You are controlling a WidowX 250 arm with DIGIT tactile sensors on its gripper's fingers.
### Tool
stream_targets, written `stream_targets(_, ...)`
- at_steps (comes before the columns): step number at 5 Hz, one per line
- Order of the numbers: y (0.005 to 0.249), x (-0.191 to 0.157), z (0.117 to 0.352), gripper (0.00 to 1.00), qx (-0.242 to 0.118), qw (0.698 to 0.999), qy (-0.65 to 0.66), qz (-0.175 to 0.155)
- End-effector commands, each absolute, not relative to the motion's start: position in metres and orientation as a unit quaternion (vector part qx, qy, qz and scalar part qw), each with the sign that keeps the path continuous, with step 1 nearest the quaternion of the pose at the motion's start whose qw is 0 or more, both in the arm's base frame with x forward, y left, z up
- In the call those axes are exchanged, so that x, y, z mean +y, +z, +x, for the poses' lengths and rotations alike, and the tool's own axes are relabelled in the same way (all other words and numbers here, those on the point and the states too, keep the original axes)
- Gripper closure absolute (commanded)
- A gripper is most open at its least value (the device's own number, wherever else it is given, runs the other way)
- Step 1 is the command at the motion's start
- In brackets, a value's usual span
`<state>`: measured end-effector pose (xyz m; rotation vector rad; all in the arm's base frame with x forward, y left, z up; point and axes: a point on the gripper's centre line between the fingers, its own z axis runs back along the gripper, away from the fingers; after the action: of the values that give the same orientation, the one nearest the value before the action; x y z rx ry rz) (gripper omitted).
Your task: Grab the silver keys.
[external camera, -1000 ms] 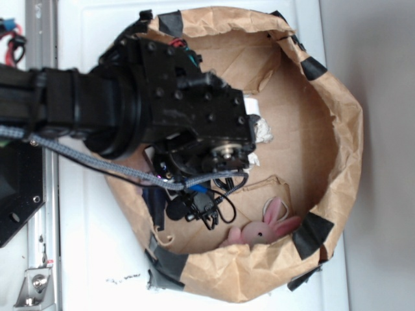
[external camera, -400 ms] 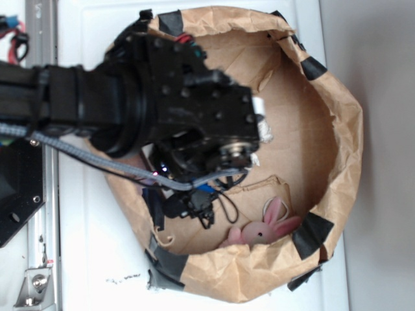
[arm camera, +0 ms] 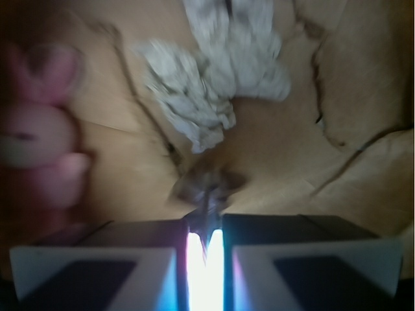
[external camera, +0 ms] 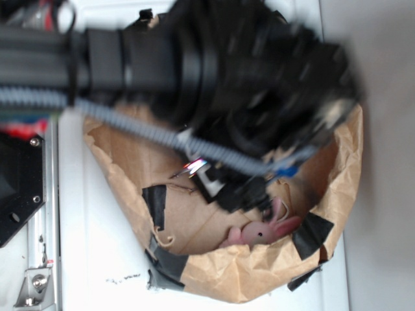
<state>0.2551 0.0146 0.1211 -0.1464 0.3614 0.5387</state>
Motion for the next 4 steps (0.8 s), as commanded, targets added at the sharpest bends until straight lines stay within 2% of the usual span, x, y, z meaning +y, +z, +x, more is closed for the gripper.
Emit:
stream_targets(1, 0.192, 0.050, 0.220, 1.00, 0.026, 0.958, 0.230, -0.171)
stream_targets(2, 0.188, 0.050, 0.215, 1.00, -0.005, 0.961, 0.231, -0.152)
stream_targets(3, 0.184, 0.043, 0.226, 1.00, -0.012, 0.963, 0.249, -0.100)
stream_targets(4, 0.183, 0.026, 0.236, 1.00, -0.054, 0.966, 0.247, -0.048)
